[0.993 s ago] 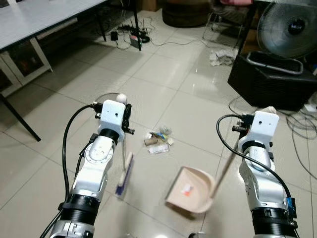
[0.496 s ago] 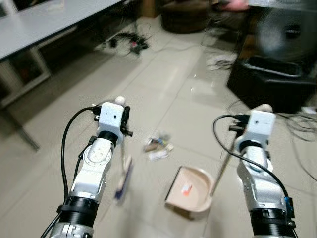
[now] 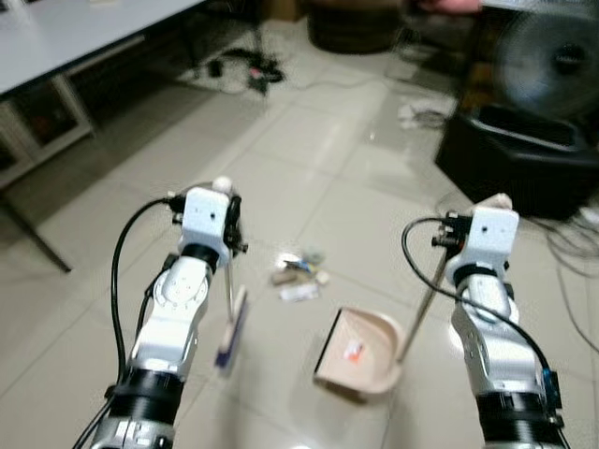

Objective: Sweep floor

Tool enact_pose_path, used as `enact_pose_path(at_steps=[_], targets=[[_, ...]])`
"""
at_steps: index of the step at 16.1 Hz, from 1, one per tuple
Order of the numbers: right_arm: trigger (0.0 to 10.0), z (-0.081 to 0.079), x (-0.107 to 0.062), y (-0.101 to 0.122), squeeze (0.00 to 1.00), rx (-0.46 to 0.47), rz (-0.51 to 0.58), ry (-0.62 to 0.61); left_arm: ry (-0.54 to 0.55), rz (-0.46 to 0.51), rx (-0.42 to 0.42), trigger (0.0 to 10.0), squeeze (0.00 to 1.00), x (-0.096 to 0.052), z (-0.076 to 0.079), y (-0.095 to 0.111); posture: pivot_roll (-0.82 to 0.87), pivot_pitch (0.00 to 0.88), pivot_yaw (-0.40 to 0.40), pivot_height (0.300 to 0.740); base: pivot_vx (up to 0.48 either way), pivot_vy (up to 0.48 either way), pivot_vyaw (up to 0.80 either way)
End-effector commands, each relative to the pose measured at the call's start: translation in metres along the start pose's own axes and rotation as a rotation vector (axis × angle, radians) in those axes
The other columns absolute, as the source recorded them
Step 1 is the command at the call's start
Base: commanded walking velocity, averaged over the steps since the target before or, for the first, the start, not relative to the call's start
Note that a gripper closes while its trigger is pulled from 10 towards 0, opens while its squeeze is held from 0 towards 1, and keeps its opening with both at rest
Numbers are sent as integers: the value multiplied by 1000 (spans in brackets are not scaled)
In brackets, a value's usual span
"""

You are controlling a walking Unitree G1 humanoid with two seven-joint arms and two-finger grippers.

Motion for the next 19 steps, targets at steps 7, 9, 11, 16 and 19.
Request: enact_pose_path(at_steps=[7, 9, 11, 16, 19], targets=[[10000, -5, 2, 10, 0, -1, 43, 18, 15, 51, 21, 10000, 0, 3, -5, 14, -33, 1, 51, 740, 357, 0, 0], [10000, -4, 2, 8, 0, 12, 33, 14, 16, 51, 20, 10000, 0, 4, -5, 15, -34, 0, 49, 740, 358, 0, 0], [10000, -3, 3, 7, 0, 10, 29, 9, 17, 52, 22, 10000, 0, 4, -5, 15, -34, 0, 49, 740, 356, 0, -256], [10000, -2, 3, 6, 0, 10, 27, 2, 16, 53, 24, 10000, 0, 5, -5, 15, -33, 0, 50, 740, 355, 0, -224], [10000, -1, 4, 5, 0, 12, 26, 0, 17, 53, 25, 10000, 0, 5, -5, 15, -34, 0, 50, 740, 346, 0, 0]])
Point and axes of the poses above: a point about 5 cm out from each wrist's last joint towards the gripper, its own x axis pointing out of the wrist towards the gripper, its own y axis along the axis of the wrist's last joint, z = x × y, the point moved 4 cm from there along x, pointing out of the wrist towards the gripper, and after that the axes turned 7 degrees about x, right-handed, at the moved point
